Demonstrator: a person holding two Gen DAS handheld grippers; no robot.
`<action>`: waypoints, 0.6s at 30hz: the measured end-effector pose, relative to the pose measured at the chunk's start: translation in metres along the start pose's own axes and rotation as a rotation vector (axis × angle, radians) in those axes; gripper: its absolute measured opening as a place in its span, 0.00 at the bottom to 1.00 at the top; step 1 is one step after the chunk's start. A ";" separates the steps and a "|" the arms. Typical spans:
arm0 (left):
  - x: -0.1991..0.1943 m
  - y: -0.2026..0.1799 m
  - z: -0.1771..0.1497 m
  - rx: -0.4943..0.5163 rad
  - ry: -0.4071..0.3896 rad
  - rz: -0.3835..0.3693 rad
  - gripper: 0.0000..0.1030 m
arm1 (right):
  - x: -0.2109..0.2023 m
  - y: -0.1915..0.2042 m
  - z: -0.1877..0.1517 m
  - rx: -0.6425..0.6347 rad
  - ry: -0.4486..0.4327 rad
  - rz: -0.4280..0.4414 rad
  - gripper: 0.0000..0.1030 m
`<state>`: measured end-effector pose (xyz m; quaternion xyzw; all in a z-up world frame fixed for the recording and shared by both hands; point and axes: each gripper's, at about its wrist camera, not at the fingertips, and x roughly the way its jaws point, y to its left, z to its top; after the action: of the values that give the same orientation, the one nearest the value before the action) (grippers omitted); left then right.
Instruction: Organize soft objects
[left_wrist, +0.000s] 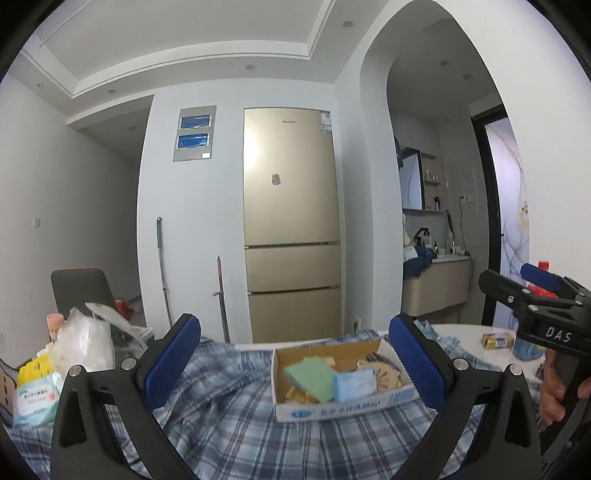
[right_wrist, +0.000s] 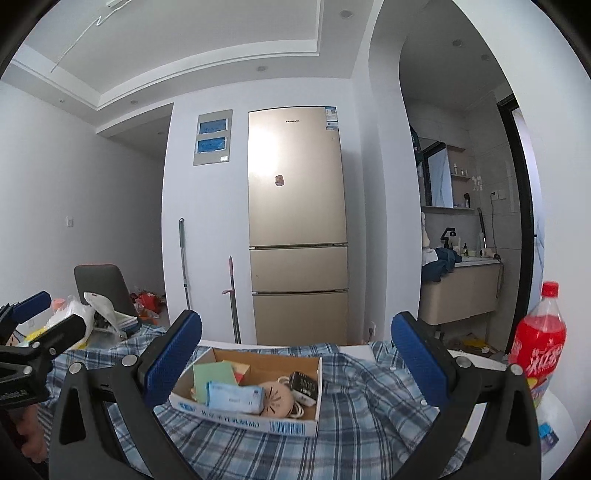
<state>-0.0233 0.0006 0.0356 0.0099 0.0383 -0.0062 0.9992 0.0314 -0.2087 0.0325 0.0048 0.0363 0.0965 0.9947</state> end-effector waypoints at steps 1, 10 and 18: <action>0.000 0.000 -0.005 -0.001 0.009 -0.002 1.00 | -0.001 -0.001 -0.005 0.010 -0.004 0.017 1.00; 0.014 -0.002 -0.036 0.005 0.058 0.021 1.00 | -0.002 -0.006 -0.039 0.025 0.018 -0.018 1.00; 0.019 0.003 -0.039 -0.019 0.072 0.017 1.00 | 0.006 -0.003 -0.044 0.003 0.061 -0.003 1.00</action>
<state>-0.0077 0.0038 -0.0042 0.0008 0.0745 0.0031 0.9972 0.0348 -0.2099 -0.0120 0.0032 0.0665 0.0954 0.9932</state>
